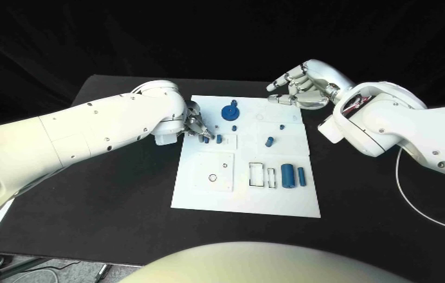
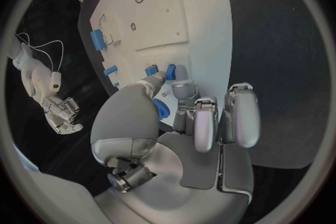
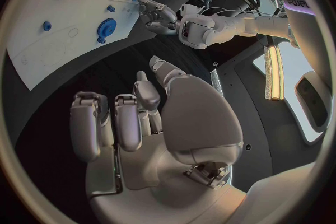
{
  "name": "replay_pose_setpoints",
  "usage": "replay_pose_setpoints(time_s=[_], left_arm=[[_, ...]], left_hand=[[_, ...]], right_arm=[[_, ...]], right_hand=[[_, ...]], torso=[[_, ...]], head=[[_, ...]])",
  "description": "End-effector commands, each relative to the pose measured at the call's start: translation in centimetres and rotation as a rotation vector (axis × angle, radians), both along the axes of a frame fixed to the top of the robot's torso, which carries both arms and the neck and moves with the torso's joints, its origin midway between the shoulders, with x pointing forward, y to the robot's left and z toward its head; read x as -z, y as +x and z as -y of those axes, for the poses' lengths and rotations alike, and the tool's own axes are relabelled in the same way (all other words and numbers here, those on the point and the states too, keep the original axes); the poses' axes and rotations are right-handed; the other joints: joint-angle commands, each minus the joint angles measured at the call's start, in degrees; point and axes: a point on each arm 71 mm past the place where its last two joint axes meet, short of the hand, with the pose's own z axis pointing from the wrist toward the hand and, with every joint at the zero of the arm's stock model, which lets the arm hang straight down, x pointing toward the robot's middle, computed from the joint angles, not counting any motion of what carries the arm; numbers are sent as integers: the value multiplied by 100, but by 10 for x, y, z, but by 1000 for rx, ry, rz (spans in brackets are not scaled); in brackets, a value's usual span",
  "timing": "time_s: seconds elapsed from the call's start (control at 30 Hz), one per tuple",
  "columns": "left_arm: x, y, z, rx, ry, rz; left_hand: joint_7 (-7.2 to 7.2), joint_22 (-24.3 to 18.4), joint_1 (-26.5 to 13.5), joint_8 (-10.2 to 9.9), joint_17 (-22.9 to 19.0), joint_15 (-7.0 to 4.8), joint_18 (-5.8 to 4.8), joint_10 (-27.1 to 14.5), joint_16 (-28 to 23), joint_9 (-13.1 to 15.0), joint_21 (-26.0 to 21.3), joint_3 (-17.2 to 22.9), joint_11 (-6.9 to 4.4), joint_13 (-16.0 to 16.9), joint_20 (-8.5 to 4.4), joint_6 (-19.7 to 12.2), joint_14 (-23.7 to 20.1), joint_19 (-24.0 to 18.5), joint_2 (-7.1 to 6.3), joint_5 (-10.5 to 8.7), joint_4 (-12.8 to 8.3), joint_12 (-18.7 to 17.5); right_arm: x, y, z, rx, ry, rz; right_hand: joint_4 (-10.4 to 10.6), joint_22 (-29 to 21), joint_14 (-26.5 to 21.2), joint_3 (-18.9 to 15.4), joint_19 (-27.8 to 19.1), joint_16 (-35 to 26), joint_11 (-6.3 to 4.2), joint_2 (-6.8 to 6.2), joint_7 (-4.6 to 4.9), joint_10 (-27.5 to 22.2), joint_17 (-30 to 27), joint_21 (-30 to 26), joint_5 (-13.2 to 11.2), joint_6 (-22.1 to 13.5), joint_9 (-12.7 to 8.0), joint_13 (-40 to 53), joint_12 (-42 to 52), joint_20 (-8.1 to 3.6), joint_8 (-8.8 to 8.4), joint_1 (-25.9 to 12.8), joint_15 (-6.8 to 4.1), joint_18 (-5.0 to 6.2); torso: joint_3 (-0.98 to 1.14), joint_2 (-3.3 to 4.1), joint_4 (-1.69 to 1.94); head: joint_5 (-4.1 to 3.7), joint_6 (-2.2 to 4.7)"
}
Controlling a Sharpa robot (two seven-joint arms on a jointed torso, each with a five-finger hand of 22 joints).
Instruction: Assemble the parts on the task board
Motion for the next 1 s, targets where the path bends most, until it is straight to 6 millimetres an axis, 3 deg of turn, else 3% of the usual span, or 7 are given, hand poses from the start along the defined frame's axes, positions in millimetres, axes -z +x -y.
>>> replay_pose_setpoints(time_s=[0.03,0.57,0.67,0.73,0.8,0.9,1.0], left_arm=[[0,1,-3,-20,16,10],[-8,6,-10,-143,-237,97],[-10,7,-12,-192,-323,109],[-12,9,-13,-214,-381,123],[-14,10,-13,-218,-438,141],[-17,11,-11,-201,-497,163],[-20,12,-4,-138,-548,192]], left_hand=[[20,862,-97,-13,1509,-50,-77,34,18,-10,0,-209,15,18,-42,37,602,252,-18,-38,85,32],[36,788,9,-55,1509,-53,-45,-72,18,-52,-145,-1030,26,-97,-52,-44,602,213,121,-14,371,-79],[90,695,86,-91,1509,-18,-12,-264,18,-64,-299,-1126,73,-344,-28,-198,602,161,333,133,496,-283],[214,331,261,-181,1393,66,109,-902,-55,-92,-879,-1228,180,-1237,33,-493,566,-62,346,251,495,-1051],[351,-119,434,-277,853,181,244,-1265,-421,-144,-1606,-1314,306,-1379,119,-782,371,-372,349,297,490,-1257],[606,-1241,762,-492,-391,388,526,-1899,-1418,-288,-3421,-1429,553,-1594,301,-1253,-252,-1220,298,302,423,-1613],[761,-1921,1218,-628,-1191,531,686,-2288,-2136,-459,-4464,-1491,736,-1881,442,-1444,-702,-1654,317,286,294,-1938]], right_arm=[[1,0,-1,-11,2,-7],[2,0,-1,-12,1,-12],[2,-1,-1,-13,2,-11],[2,-1,-1,-13,2,-11],[2,-1,-1,-12,2,-12],[2,-1,0,-11,1,-12],[2,-1,0,-11,0,-13]], right_hand=[[33,251,383,4,-38,-29,-8,25,13,-33,501,-29,-4,23,-9,-3,-1,-12,13,-10,-10,80],[38,247,382,2,-40,-34,-8,30,13,-34,494,-31,-1,22,-10,-5,-3,-12,12,-11,-10,81],[42,251,382,0,-38,-35,-8,35,13,-35,494,-29,7,20,-10,-7,-5,-12,11,-10,-10,80],[43,247,382,0,-40,-37,-9,39,12,-36,491,-32,15,17,-10,-9,-6,-12,10,-5,-10,81],[43,247,382,0,-40,-37,-9,39,12,-36,491,-32,15,17,-10,-9,-6,-12,10,-5,-10,81],[43,247,382,0,-40,-37,-9,39,12,-36,491,-32,15,17,-10,-9,-6,-12,10,-5,-10,81],[43,247,382,0,-40,-37,-9,39,12,-36,491,-32,15,17,-10,-9,-6,-12,10,-5,-10,81]], torso=[[-3,1,-7],[1,-2,1],[3,1,-3],[7,1,-2],[9,-1,8],[1,-1,3],[2,-2,0]], head=[[-17,-2],[-64,1],[-72,8],[-86,12],[-101,11],[-104,17],[-113,35]])
